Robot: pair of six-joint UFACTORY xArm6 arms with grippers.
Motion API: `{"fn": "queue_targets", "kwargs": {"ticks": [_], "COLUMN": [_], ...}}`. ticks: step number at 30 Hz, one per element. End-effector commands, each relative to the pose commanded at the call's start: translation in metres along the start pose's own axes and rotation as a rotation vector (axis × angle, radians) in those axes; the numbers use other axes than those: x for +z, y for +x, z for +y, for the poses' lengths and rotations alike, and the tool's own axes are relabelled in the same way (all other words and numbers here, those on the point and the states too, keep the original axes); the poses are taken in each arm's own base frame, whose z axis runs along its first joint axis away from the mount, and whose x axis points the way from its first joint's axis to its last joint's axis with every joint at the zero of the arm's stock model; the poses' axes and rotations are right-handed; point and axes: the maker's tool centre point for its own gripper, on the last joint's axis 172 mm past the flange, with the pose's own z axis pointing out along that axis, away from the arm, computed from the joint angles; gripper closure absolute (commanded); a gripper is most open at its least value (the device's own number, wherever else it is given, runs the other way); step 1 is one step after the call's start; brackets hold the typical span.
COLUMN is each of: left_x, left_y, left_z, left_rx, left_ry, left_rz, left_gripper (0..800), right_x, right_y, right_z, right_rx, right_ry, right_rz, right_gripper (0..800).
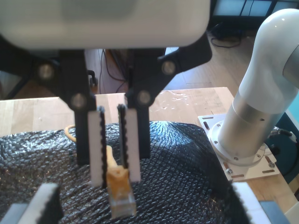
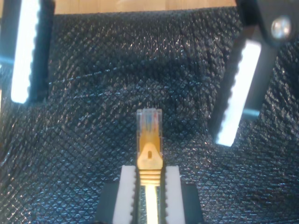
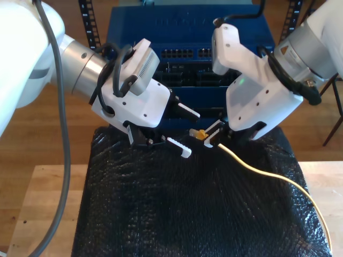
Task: Grab the cable and plug it in
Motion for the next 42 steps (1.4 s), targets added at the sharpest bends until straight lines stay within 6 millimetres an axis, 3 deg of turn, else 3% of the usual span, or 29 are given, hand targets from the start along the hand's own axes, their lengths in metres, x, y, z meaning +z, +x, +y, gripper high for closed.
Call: {"fn": "queue_targets", "kwargs": {"ticks": [24,42], "left_x": [-0.005,-0.023], "left_y": [-0.007,-0.004], "left_z": [-0.015,-0.034], "left_rx": [-0.005,0.023], "left_ry": [0.068,0.197], "left_rz": [-0.014,-0.045], "left_gripper": [26,25], "right_x": [0.0,0.0], "right_y": [0.008,0.014], "right_z": [0.016,0.028], "right_rx": [0.016,0.037], "right_ry": [0.001,0.002], "right_rz": [0.0,0.0], "right_gripper": [796,796]}}
